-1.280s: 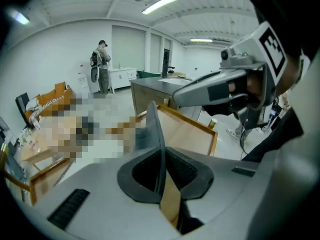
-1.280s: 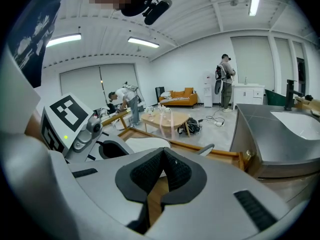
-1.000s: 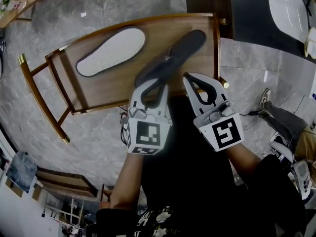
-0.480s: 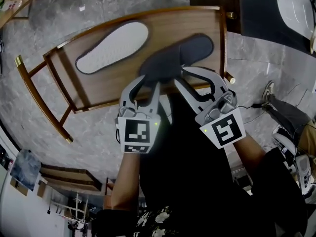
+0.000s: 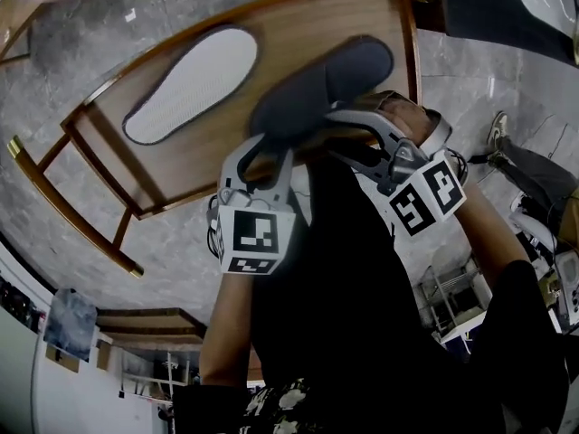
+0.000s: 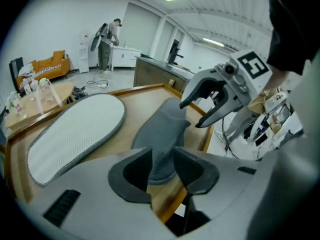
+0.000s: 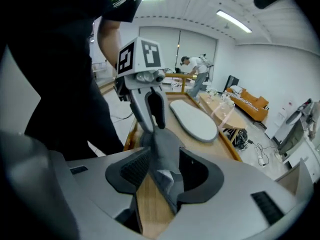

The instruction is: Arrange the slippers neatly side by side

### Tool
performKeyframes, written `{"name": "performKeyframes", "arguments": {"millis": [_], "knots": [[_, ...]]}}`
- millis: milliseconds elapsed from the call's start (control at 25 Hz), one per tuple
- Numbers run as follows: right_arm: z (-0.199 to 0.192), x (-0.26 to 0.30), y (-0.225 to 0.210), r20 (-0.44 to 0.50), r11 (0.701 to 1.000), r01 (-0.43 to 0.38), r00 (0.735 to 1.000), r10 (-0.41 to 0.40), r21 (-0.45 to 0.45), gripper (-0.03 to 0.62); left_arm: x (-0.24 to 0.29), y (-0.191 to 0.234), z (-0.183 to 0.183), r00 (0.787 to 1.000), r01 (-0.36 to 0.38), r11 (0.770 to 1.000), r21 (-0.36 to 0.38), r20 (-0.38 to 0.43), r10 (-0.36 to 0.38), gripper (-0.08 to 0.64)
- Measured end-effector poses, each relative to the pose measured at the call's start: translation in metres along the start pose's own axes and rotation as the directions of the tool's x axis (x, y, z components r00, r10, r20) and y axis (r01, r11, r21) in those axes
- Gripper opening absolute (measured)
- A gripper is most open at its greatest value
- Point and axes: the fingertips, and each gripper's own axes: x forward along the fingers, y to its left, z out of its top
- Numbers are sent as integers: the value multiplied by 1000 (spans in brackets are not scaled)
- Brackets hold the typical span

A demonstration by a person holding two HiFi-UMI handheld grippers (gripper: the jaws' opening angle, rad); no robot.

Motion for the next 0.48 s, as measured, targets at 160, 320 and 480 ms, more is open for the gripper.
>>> {"name": "performKeyframes", "arguments": {"millis": [160, 320, 480], "knots": [[-21, 15, 0, -65, 998, -28, 998, 25, -47, 166, 8, 3, -1, 999, 43, 999, 15, -15, -43, 126], [-32, 31, -12, -104, 999, -22, 994, 18, -40, 162, 13, 9, -1, 996, 76, 996, 49, -41, -74, 127], [-32, 35, -22, -111, 999, 24, 994, -19, 43, 34, 16, 16, 4, 995, 92, 994, 65, -46, -89, 126]]}}
